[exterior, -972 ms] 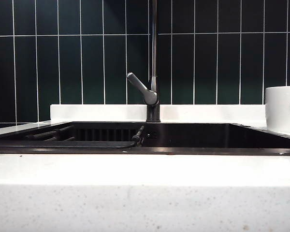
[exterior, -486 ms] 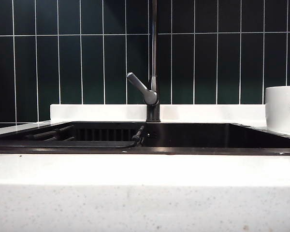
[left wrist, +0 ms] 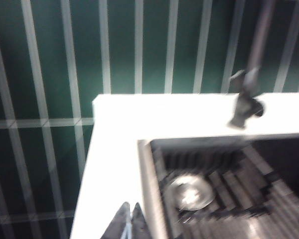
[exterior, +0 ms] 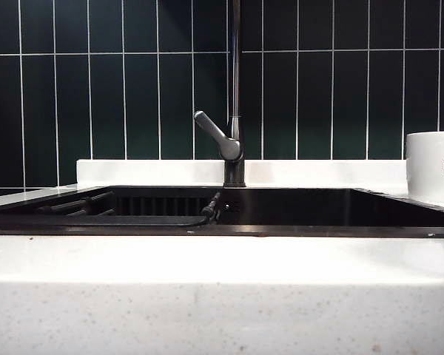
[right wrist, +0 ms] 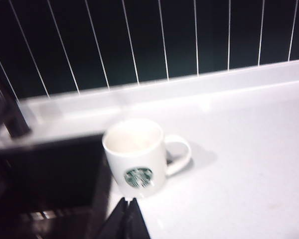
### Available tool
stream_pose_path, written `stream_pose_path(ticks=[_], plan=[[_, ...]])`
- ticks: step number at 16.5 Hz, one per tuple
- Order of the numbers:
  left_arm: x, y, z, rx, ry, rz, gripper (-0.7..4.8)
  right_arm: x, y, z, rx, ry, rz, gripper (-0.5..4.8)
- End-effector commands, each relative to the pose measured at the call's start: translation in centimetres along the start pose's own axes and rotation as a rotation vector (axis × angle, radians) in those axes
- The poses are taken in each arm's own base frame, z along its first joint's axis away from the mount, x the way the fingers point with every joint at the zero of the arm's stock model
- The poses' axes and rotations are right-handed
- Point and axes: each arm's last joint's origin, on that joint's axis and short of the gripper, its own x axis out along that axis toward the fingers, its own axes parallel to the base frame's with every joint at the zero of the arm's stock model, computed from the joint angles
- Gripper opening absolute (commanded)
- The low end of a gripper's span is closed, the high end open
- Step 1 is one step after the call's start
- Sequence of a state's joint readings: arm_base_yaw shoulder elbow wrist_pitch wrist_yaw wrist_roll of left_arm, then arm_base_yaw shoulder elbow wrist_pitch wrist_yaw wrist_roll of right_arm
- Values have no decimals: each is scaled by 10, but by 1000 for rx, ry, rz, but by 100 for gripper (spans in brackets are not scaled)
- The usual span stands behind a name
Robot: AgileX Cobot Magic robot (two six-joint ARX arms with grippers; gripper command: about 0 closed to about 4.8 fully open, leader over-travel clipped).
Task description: Pick up the mug next to the sink, go to the faucet to get some water, pour the water into the sink, and finally put the mug back to its place.
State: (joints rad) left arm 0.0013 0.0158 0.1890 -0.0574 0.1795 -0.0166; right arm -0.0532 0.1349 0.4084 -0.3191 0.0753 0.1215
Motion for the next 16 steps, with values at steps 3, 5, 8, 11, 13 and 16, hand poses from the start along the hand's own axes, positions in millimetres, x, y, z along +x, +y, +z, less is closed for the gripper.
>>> stream_pose_path(ticks=[3, 5, 8, 11, 13, 16], plan=[[10, -1, 29, 23, 18, -95, -6, 35, 5, 25, -96, 148, -51, -6], [23, 1, 37, 25, 45, -99, -6, 52, 3, 26, -130, 202, -152, -6], [50, 4, 44, 64, 128, -166, -6, 66, -2, 24, -156, 208, -349, -6], [75, 8, 46, 67, 105, -179, -6, 72, -1, 21, -160, 239, -330, -6], [90, 9, 43, 58, 124, -244, -6, 79, -1, 15, -168, 286, -326, -1], [113, 8, 35, 132, 133, -288, 57, 99, -4, 0, -172, 399, -289, 101]])
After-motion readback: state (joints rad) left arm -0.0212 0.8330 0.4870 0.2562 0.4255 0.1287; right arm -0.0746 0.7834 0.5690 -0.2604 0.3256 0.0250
